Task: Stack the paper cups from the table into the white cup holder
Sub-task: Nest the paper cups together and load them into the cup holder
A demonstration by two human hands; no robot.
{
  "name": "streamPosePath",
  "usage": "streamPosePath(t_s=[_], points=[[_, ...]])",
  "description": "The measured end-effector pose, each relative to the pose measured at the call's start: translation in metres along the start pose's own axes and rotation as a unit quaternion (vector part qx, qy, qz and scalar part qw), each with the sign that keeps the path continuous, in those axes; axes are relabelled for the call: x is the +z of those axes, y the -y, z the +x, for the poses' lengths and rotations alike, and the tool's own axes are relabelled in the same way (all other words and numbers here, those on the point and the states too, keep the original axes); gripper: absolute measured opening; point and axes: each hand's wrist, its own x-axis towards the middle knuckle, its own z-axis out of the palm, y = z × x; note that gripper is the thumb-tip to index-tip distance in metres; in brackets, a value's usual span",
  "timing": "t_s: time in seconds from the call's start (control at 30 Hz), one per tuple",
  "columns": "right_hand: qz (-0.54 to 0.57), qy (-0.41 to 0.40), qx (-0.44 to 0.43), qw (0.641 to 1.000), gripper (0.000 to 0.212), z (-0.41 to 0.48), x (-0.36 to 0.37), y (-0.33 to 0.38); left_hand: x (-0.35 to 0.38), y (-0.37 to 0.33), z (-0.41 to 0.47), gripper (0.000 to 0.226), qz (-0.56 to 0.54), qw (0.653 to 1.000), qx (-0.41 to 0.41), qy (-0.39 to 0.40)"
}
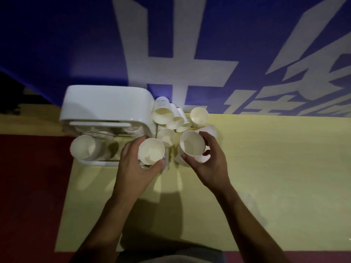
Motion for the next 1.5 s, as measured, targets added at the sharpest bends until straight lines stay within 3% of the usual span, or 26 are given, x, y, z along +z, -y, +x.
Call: streamPosePath(t_s=[0.23,0.57,0.83,1.03,1.1,1.3,1.5], points=[[0.006,-0.016,0.012,1.000,0.065,-0.026,0.069,0.034,-0.055,0.054,0.009,0.071,0.015,0.999,0.020,-0.043],[-0.003,-0.064,0.065,0.996,0.066,-0.037,0.101,0.046,-0.036,0.099,0.042,0.076,0.048,0.992,0.027,0.110],[0.004,-0.062,0.060,0.996,0.062,-0.038,0.106,0.048,-0.021,0.111,0.051,0.084,0.094,0.984,-0.032,0.147],[0.005,-0.016,0.007,1.000,0.065,-0.032,0.128,0.051,-0.025,0.119,0.059,0.089,0.084,0.981,-0.013,0.175],[-0.006,-0.006,-0.018,1.000,0.067,-0.029,0.138,0.050,-0.031,0.121,0.056,0.082,0.028,0.983,-0.011,0.182],[-0.060,0.025,-0.055,0.996,0.065,-0.022,0.164,0.033,-0.044,0.122,0.047,0.043,-0.107,0.983,-0.116,0.093],[-0.148,0.092,-0.037,0.984,0.080,-0.005,0.183,0.018,-0.030,0.126,0.061,0.037,-0.064,0.985,-0.080,0.141]])
